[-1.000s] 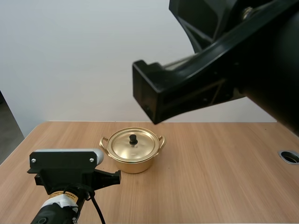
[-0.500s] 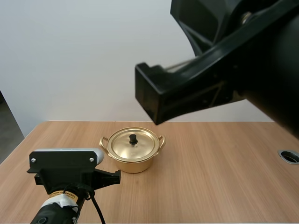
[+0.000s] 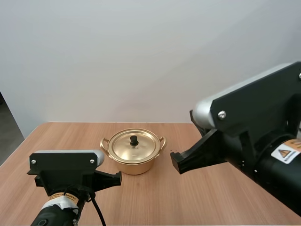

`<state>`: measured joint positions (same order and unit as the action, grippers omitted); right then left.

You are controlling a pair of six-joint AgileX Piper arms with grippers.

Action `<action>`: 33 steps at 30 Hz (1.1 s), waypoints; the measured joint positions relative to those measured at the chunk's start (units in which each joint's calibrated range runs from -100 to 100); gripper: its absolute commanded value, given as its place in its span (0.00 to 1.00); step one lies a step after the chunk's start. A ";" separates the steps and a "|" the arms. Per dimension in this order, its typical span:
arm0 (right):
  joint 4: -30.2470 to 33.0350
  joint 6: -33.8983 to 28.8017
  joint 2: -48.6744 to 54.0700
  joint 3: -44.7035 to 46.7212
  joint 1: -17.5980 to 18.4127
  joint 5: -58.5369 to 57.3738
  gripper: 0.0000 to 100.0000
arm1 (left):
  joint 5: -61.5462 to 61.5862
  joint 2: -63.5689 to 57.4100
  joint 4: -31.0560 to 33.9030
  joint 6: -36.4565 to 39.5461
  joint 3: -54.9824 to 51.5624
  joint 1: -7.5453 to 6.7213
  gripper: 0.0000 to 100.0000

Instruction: Open the pot, put the car inside, and close it

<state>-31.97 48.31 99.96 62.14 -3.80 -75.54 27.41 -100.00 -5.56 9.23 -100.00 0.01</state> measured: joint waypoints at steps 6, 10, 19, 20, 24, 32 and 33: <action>7.58 0.00 0.00 12.65 0.00 15.84 0.00 | 0.00 0.00 0.00 0.00 0.00 0.00 0.00; 13.67 0.00 0.04 20.20 0.00 26.34 0.00 | 0.00 0.00 0.00 0.00 0.00 0.00 0.00; 20.07 0.00 0.04 34.90 0.00 43.43 0.00 | 0.00 0.00 0.00 0.00 0.00 0.00 0.00; 20.50 0.00 0.04 35.80 0.00 44.39 0.00 | 0.00 0.00 0.00 0.00 0.00 0.00 0.00; 22.27 0.00 0.04 37.86 0.00 45.84 0.00 | 0.00 0.00 0.00 0.00 0.00 0.00 0.00; 20.11 0.00 0.04 37.86 0.00 45.51 0.00 | 0.00 0.00 0.00 0.00 0.00 0.00 0.00; 19.49 0.00 0.04 37.86 0.00 45.51 0.00 | 0.00 0.00 0.00 0.00 0.00 0.00 0.00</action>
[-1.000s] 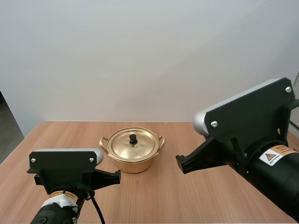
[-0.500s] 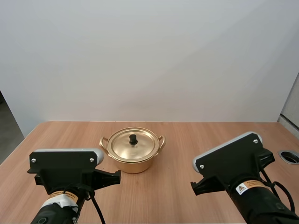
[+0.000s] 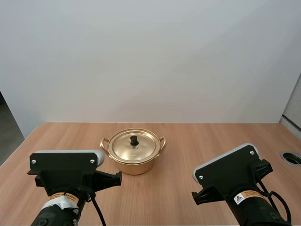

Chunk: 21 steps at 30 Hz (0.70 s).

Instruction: Open the pot, put the car inside, and close it

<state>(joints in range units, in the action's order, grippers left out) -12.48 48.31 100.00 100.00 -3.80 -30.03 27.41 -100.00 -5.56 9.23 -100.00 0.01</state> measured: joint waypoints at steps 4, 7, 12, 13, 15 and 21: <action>0.09 0.00 0.00 0.00 0.00 -0.15 0.00 | 0.00 0.00 0.00 0.00 0.00 0.00 0.00; 0.22 0.00 0.00 0.00 0.00 -0.15 0.00 | 0.00 0.00 0.00 0.00 0.00 0.00 0.00; 0.22 0.00 0.00 0.00 0.00 -0.22 0.00 | 0.00 0.00 0.00 0.00 0.00 0.00 0.00; 0.22 0.00 0.00 0.00 0.00 -0.22 0.00 | 0.00 0.00 0.00 0.00 0.00 0.00 0.00; 0.22 0.00 0.00 0.00 0.00 -0.22 0.00 | 0.00 0.00 0.00 0.00 0.00 0.00 0.00; 1.98 0.00 0.00 0.00 0.00 -1.30 0.00 | 0.00 0.00 0.00 0.00 0.00 0.00 0.00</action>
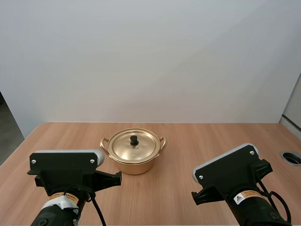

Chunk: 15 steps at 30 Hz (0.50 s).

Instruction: Open the pot, put the car inside, and close it

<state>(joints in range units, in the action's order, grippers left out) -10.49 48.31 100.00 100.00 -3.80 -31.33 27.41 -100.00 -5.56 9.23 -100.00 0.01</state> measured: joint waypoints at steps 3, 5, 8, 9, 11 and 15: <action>1.44 0.00 0.00 0.00 0.00 0.01 0.00 | 0.00 0.00 0.00 0.00 0.00 0.00 0.00; 1.19 -0.15 0.00 0.00 0.00 0.01 0.00 | 0.00 0.00 0.00 0.00 0.00 0.00 0.00; -0.72 -2.81 0.00 0.00 0.00 0.01 0.00 | 0.00 0.00 0.00 0.00 0.00 0.00 0.00; -1.21 -4.27 0.00 0.00 0.00 0.01 0.00 | 0.00 0.00 0.00 0.00 0.00 0.00 0.00; -1.33 -7.05 0.00 0.00 0.00 -0.29 0.00 | 0.00 0.00 0.00 0.00 0.00 0.00 0.00; 2.62 -13.00 0.00 0.00 0.00 -0.48 0.00 | 0.00 0.00 0.00 0.00 0.00 0.00 0.00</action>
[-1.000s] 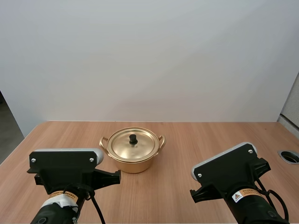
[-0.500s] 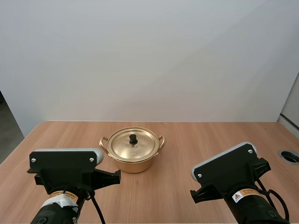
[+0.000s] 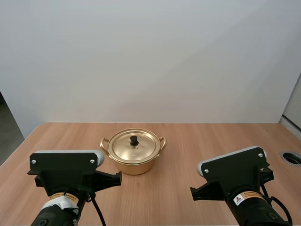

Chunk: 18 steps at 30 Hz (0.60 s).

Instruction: Open the pot, put the car inside, and close it

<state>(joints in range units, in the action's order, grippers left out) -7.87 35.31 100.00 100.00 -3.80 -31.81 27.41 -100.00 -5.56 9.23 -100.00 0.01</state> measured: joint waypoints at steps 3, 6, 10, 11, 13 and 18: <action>2.48 -4.64 0.00 0.00 0.00 0.00 0.00 | 0.00 0.00 0.00 0.00 0.00 0.00 0.00; 2.74 -9.32 0.00 0.00 0.00 0.00 0.00 | 0.00 0.00 0.00 0.00 0.00 0.00 0.00; 2.62 -14.93 0.00 0.00 0.00 0.16 0.00 | 0.00 0.00 0.00 0.00 0.00 0.00 0.00; 2.49 -16.50 0.00 0.00 0.00 0.16 0.00 | 0.00 0.00 0.00 0.00 0.00 0.00 0.00; 2.49 -19.35 0.00 0.00 0.00 0.16 0.00 | 0.00 0.00 0.00 0.00 0.00 0.00 0.00; 2.24 -21.60 0.00 0.00 0.00 0.16 0.00 | 0.00 0.00 0.00 0.00 0.00 0.00 0.00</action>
<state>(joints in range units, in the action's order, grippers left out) -5.63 13.71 100.00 100.00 -3.80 -31.65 27.41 -100.00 -5.56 9.23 -100.00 0.01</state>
